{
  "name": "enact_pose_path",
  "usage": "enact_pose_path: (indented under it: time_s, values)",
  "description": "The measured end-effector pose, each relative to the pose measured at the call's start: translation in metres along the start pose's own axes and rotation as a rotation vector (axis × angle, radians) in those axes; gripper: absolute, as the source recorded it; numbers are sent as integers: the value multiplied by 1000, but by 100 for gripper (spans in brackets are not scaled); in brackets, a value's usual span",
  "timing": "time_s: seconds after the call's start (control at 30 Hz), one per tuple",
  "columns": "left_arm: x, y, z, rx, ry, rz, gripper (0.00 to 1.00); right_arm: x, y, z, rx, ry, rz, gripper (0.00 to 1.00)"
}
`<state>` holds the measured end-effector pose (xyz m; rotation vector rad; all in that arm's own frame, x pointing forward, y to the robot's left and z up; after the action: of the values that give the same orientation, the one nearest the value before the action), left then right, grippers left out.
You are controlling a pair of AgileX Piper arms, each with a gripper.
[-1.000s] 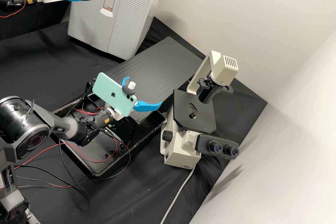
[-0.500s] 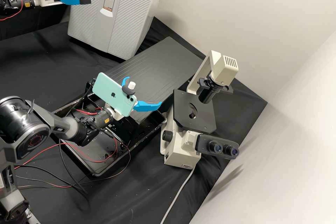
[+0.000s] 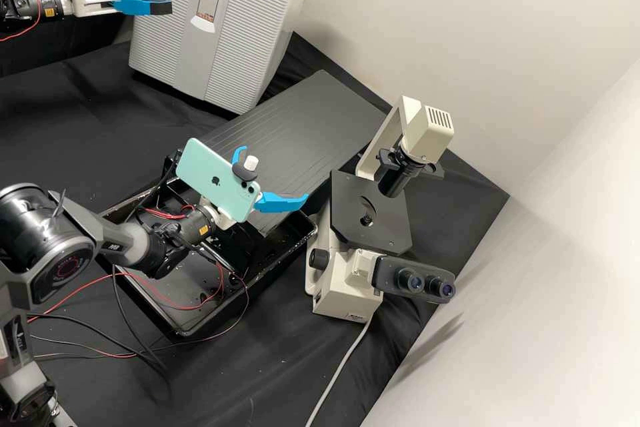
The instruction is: Open the incubator door
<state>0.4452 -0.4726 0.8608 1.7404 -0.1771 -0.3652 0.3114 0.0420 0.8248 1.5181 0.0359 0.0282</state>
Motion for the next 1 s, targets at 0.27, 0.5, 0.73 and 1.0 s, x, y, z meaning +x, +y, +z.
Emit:
enact_pose_path:
  time_s: [0.27, 0.5, 0.73, 1.0]
  values:
    - [0, 0, 0, 0, 0, 0, 100, 0, 0, 0, 0, 0, 0, 100]
    - [-1, 1, -1, 26, -1, -3, 0, 0, 0, 0, 0, 0, 0, 100]
    - [-2, -2, -1, 57, 3, -14, 0, 0, 0, 0, 0, 0, 0, 100]
    - [-4, -4, -1, 65, -4, -13, 0, 0, 0, 0, 0, 0, 0, 100]
